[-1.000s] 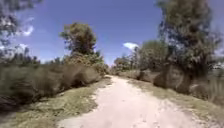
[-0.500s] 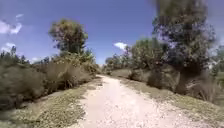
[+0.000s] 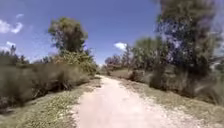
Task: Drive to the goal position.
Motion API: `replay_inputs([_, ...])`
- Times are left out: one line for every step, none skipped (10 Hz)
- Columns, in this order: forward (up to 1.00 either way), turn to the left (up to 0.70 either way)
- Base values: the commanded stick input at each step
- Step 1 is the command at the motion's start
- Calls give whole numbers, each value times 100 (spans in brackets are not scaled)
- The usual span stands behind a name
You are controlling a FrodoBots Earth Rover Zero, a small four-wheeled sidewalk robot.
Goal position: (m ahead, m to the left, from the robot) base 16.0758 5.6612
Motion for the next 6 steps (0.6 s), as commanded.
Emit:
replay_inputs([70,-35])
replay_inputs([70,0])
replay_inputs([70,0])
replay_inputs([70,0])
replay_inputs([70,0])
replay_inputs([70,0])
